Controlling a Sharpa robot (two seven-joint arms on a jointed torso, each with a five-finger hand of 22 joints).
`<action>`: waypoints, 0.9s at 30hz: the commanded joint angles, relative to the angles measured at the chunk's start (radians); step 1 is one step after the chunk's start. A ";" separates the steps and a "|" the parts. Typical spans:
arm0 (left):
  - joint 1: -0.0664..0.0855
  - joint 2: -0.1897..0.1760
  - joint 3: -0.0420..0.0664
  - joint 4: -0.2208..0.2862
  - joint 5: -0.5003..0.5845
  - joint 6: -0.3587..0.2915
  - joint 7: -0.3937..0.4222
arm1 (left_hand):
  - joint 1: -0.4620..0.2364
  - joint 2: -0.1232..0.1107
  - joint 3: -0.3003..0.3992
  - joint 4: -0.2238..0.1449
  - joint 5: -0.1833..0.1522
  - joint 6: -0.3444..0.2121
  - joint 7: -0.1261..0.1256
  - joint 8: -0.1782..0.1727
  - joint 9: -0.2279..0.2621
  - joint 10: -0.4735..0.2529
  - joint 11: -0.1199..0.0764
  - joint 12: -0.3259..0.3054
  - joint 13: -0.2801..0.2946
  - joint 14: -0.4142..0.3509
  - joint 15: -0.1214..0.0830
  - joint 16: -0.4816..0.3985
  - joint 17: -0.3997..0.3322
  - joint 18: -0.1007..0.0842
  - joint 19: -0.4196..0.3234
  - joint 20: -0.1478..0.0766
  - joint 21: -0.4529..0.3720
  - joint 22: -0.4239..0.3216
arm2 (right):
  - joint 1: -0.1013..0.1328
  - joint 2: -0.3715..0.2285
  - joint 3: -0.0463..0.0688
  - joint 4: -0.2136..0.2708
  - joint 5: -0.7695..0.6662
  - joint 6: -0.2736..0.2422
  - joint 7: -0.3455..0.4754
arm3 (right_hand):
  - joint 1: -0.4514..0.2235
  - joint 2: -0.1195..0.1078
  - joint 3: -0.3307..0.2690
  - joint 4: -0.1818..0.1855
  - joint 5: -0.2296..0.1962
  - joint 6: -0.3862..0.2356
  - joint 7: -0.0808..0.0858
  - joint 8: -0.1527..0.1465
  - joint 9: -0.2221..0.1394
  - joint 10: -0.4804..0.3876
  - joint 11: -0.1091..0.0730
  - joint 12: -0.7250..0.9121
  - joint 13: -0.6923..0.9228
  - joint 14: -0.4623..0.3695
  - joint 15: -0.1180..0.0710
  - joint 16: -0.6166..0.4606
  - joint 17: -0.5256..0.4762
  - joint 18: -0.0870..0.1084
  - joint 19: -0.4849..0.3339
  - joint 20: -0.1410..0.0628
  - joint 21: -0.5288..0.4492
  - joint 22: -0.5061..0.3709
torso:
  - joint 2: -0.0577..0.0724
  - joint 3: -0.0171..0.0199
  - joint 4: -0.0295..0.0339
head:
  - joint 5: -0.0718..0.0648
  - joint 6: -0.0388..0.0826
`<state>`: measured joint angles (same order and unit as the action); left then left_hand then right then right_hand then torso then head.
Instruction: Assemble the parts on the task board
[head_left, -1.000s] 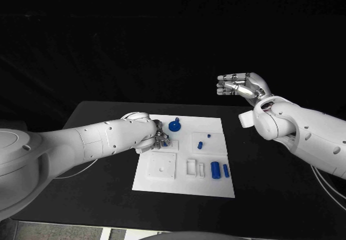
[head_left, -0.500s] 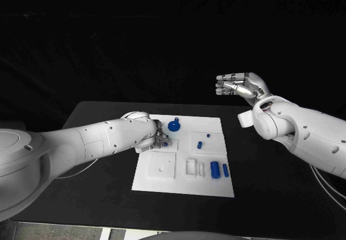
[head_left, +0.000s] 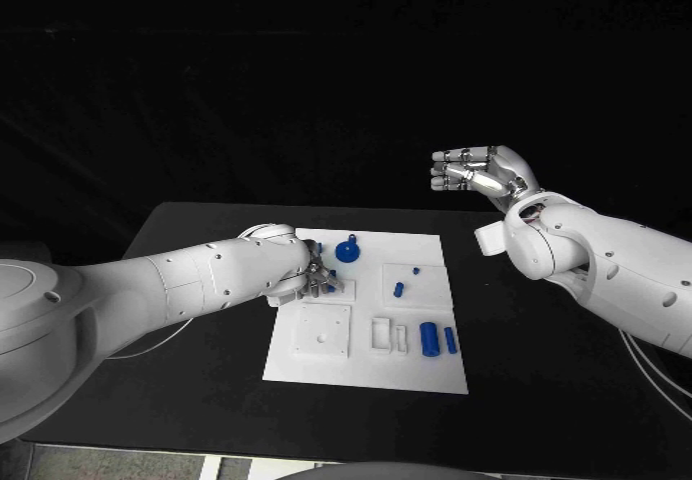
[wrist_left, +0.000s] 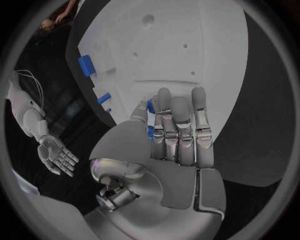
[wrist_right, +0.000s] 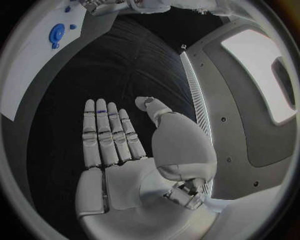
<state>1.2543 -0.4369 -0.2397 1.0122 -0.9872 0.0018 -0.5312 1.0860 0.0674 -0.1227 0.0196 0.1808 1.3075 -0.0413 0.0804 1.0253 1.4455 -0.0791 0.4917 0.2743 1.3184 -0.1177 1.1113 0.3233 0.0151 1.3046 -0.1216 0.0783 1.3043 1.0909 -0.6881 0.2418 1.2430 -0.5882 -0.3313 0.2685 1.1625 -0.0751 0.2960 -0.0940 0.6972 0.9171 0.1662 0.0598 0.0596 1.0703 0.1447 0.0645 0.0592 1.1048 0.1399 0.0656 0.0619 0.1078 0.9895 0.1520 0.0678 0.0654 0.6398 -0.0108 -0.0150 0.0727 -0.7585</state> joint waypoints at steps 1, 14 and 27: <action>0.000 -0.006 0.001 0.005 0.004 -0.006 0.014 | -0.008 -0.019 0.000 0.015 -0.036 0.000 0.009 -0.004 0.002 -0.003 0.006 0.006 0.002 -0.003 0.007 -0.001 -0.002 -0.015 0.003 0.004 -0.004 -0.002 | -0.001 -0.001 0.001 0.001 -0.007 0.016 0.007 | -0.007 0.007 -0.008 0.000 0.001 -0.006 0.000 -0.002 -0.002 -0.006 0.002 -0.004 -0.001 -0.007 0.002 -0.003 -0.001 0.010 -0.006 0.002 0.000 -0.001 | 0.000 -0.0006 0.0004 | -0.002 0.001; 0.000 -0.041 0.036 0.038 0.123 0.000 0.012 | -0.060 -0.195 0.091 0.201 -0.132 -0.001 0.013 -0.008 0.000 -0.004 0.009 -0.003 -0.001 -0.010 0.008 -0.002 -0.002 -0.015 0.001 0.003 -0.003 0.000 | -0.010 0.004 0.001 -0.007 -0.007 0.019 0.007 | -0.005 0.008 -0.009 -0.001 0.003 -0.008 0.001 -0.002 -0.002 -0.006 0.002 -0.004 -0.001 -0.008 0.003 -0.003 -0.002 0.010 -0.007 0.002 0.000 -0.001 | -0.002 0.0000 0.0002 | -0.002 0.008; 0.027 -0.078 0.098 0.016 0.277 0.130 0.073 | 0.025 -0.103 0.090 0.150 -0.014 -0.065 0.040 -0.015 -0.072 -0.061 0.035 -0.028 -0.012 -0.058 0.033 -0.044 -0.024 -0.015 -0.049 0.026 -0.012 -0.031 | -0.013 0.005 0.001 -0.015 -0.009 0.027 0.006 | -0.005 0.009 -0.003 -0.006 -0.001 -0.001 0.000 -0.002 -0.001 -0.007 0.002 -0.004 -0.001 -0.009 0.003 -0.003 -0.002 0.010 -0.008 0.002 0.000 -0.001 | 0.001 0.0005 -0.0014 | -0.004 0.023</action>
<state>1.2748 -0.5127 -0.1435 1.0375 -0.7829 0.0450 -0.5064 1.1009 -0.0686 -0.0341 0.1997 0.1311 1.2491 -0.0024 0.0687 0.9672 1.3912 -0.0459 0.4671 0.2643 1.2652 -0.0868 1.0740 0.3031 0.0152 1.2614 -0.0971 0.0672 1.2800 1.0784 -0.6833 0.2418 1.2288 -0.5884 -0.3248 0.2685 1.1585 -0.0711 0.2913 -0.0938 0.6972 0.9172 0.1662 0.0598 0.0588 1.0703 0.1447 0.0646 0.0592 1.1016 0.1429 0.0656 0.0619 0.1079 0.9896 0.1520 0.0678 0.0654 0.6394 -0.0102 -0.0153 0.0727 -0.7384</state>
